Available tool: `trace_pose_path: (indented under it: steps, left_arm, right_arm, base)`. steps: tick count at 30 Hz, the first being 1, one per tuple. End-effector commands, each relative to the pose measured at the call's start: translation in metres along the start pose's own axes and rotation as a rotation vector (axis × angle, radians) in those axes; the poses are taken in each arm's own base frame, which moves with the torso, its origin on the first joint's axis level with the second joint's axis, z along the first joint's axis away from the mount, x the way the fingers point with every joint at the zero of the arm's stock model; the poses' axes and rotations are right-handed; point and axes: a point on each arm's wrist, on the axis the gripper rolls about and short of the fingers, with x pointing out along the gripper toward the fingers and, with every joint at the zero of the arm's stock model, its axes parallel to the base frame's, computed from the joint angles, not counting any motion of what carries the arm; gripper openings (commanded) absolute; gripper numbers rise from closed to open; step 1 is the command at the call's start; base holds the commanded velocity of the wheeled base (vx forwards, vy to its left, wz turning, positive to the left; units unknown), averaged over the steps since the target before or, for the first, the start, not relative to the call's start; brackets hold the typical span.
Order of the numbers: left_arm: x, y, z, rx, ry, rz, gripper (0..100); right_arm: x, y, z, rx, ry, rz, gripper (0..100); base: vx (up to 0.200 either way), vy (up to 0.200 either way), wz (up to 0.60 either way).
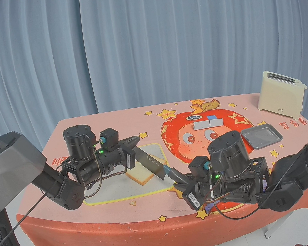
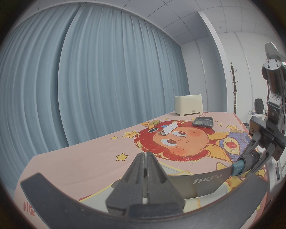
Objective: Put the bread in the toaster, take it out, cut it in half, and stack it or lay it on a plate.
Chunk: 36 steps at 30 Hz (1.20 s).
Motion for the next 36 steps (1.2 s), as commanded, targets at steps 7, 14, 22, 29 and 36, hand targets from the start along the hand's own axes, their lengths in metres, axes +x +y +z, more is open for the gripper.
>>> trace_pose_path:
  steps: [7, 14, 22, 29, 36]
  left_arm:
    - [-0.002, 0.0, 0.004, 0.004, -0.013, 0.005, 0]
    - [-0.001, 0.001, -0.002, -0.003, 0.013, 0.005, 0]
    - [-0.001, 0.002, -0.002, -0.004, 0.013, 0.008, 0]
    - [-0.002, 0.002, -0.004, -0.004, 0.013, 0.007, 0]
    - [-0.001, 0.002, -0.003, -0.003, 0.01, 0.009, 0]
  right_arm:
    - [0.0, 0.001, 0.004, -0.001, -0.016, 0.002, 0]
    - [0.0, 0.001, 0.012, 0.001, -0.037, 0.002, 0]
    - [0.0, 0.0, 0.021, 0.004, -0.066, -0.001, 0]
    - [0.0, -0.001, 0.03, 0.006, -0.091, -0.004, 0]
    - [0.0, -0.001, 0.027, 0.008, -0.082, -0.006, 0]
  base:
    - [0.0, 0.0, 0.0]
    - [0.0, 0.0, 0.0]
    - [0.0, 0.0, 0.0]
    - [0.0, 0.0, 0.0]
    - [0.0, 0.0, 0.0]
